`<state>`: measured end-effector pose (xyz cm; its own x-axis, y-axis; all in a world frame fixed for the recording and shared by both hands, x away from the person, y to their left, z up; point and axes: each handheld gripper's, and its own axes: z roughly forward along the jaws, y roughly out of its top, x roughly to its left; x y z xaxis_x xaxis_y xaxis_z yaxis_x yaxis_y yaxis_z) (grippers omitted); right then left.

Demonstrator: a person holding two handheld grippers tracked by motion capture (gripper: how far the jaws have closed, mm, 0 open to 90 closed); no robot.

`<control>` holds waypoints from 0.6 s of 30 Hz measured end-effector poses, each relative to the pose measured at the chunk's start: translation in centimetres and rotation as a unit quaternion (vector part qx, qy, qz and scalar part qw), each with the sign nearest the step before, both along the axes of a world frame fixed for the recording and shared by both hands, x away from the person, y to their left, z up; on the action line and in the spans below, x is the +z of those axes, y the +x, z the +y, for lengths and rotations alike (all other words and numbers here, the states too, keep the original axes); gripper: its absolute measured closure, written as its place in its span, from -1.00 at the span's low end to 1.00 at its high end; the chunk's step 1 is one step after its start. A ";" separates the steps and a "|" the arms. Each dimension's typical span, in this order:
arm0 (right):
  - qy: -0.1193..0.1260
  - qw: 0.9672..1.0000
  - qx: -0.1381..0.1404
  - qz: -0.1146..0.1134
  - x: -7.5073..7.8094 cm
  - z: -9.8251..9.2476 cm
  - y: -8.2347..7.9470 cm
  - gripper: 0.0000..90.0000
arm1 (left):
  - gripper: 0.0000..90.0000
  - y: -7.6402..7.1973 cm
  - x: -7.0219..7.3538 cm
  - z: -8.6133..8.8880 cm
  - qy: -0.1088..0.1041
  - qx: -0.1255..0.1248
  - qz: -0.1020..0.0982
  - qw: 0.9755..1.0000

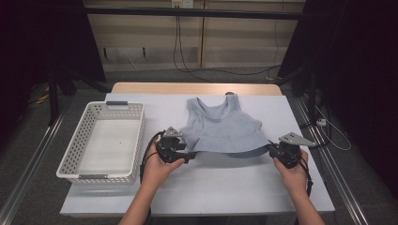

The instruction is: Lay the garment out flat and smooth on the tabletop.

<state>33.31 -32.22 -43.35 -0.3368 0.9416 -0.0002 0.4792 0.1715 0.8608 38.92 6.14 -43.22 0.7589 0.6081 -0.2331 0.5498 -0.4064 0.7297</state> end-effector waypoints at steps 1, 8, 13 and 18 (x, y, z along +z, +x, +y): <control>-0.001 1.000 0.000 0.000 0.0 0.0 0.0 0.98 | -0.06 0.0 -0.1 -0.1 0.002 -0.002 0.002 1.000; -0.001 1.000 -0.001 0.000 -0.1 -0.1 -0.1 0.97 | -0.04 0.1 -0.5 -0.3 0.005 -0.003 0.000 1.000; -0.006 1.000 0.000 -0.001 -0.1 0.1 -0.1 0.97 | 0.18 0.2 -0.6 -0.5 -0.002 0.002 0.002 1.000; -0.005 1.000 0.000 -0.001 -0.1 0.0 0.0 0.97 | 0.37 0.2 -0.7 -0.6 -0.001 0.015 -0.007 1.000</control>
<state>33.31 -32.20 -43.44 -0.3368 0.9415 -0.0106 0.4776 0.1805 0.8598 39.12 5.50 -43.91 0.7431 0.6309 -0.2230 0.5513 -0.3885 0.7383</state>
